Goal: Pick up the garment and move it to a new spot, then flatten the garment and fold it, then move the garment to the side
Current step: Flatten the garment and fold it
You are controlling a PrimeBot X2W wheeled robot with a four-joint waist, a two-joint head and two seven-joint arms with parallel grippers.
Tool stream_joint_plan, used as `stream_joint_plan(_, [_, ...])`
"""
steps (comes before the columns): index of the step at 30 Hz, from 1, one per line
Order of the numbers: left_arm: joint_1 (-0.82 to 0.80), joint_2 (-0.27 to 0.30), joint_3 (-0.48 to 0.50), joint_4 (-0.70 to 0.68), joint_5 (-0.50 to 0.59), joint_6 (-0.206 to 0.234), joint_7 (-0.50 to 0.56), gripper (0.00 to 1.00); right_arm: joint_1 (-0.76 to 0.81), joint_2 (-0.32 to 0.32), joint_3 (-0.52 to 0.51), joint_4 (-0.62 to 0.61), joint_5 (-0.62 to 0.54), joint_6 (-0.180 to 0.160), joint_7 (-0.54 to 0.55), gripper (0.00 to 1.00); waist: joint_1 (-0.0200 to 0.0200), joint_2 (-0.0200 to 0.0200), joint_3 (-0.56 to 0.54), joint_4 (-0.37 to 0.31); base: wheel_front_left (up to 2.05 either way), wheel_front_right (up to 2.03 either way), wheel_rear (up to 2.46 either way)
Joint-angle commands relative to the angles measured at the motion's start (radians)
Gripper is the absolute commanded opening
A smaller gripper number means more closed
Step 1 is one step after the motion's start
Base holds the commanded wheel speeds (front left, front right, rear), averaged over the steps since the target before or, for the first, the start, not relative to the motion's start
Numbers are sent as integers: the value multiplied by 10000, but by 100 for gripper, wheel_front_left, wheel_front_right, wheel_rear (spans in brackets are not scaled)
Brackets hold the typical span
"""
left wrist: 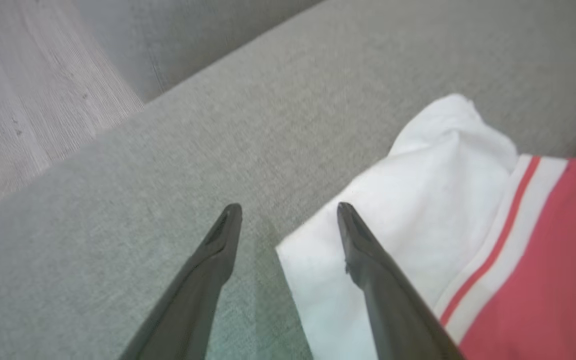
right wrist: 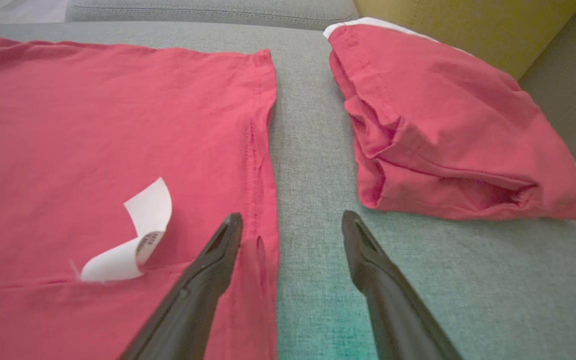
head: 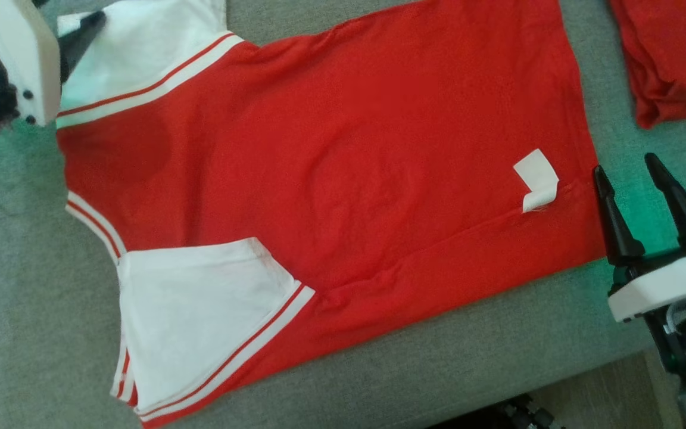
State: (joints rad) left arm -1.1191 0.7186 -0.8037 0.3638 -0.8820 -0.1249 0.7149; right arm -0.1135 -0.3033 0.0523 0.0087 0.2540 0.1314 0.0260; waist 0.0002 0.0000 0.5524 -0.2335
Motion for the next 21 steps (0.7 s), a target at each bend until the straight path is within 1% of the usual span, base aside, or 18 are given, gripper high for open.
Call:
stream_joint_plan(1, [-495, 543, 317, -190, -150, -52, 185, 100, -39, -224, 122, -222, 6, -7, -120, 100, -2, 0, 43, -25, 0, 0, 0])
stream_joint_plan(6, [-436, 821, -217, -479, -932, -55, 866, 100, -168, -231, 60, -143, -4, -7, -149, 100, -2, 0, 131, 31, 0, 0, 0])
stream_joint_plan(7, [-442, 891, -317, -583, -992, -55, 890, 80, -201, -226, 43, -137, -18, -7, -156, 100, -2, 0, 154, 49, 0, 0, 0])
stream_joint_plan(8, [-465, 952, -389, -695, -1026, -55, 819, 34, -235, -207, 28, -137, -40, -7, -168, 100, -2, 0, 181, 66, 0, 0, 0])
stream_joint_plan(9, [-501, 995, -432, -786, -1033, -55, 661, 0, -274, -190, 15, -136, -62, -7, -184, 100, -2, 0, 208, 83, 0, 0, 0])
stream_joint_plan(11, [-602, 1086, -573, -1010, -960, -56, 217, 0, -345, -168, 3, -118, -91, -7, -226, 100, -2, 0, 256, 119, 0, 0, 0])
stream_joint_plan(18, [-1119, 1493, -1101, -1751, -7, -56, -2120, 0, -391, -126, -79, -28, -159, -7, -319, 100, -2, 0, 306, 284, 0, 0, 0])
stream_joint_plan(21, [-1009, 1593, -1334, -2091, -150, -56, -2332, 0, -344, -131, -134, -5, -171, -7, -317, 100, -2, 0, 276, 350, 0, 0, 0])
